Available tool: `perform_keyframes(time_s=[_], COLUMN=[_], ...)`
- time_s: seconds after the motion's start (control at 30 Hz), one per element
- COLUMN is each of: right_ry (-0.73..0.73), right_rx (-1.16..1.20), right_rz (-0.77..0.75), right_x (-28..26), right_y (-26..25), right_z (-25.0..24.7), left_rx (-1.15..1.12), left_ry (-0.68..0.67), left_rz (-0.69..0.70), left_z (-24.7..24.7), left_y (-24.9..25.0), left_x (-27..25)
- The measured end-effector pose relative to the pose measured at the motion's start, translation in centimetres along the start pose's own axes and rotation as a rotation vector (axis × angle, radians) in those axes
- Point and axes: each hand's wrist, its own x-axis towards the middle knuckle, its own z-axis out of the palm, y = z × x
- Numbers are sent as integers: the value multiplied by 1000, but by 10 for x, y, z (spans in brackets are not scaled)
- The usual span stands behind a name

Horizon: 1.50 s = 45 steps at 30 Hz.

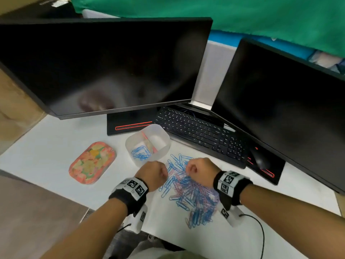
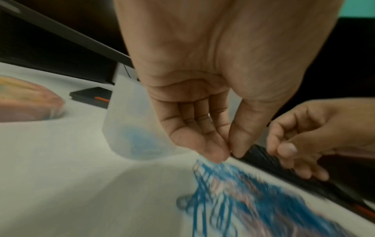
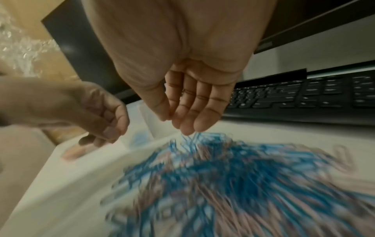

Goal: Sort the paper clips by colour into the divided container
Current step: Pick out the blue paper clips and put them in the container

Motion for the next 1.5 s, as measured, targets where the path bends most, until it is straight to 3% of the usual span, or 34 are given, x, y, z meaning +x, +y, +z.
perform_keyframes(time_s=[0.27,0.67,1.17,1.5], right_ry=[-115,-38,-96,-126], right_rx=[-248,-295,-209,-44], right_rz=[-138,-175,-83,5], right_x=[-32,-38,-32,-29], right_y=[28,22,31,38], right_z=[61,87,82,62], left_rx=[267,358,335,36], left_ry=[-79,-42,-17,-4], left_rz=[-68,-105,-66,-13], left_z=[47,58,58,48], left_y=[-6,-8,-13,-14], left_x=[5,4,3,5])
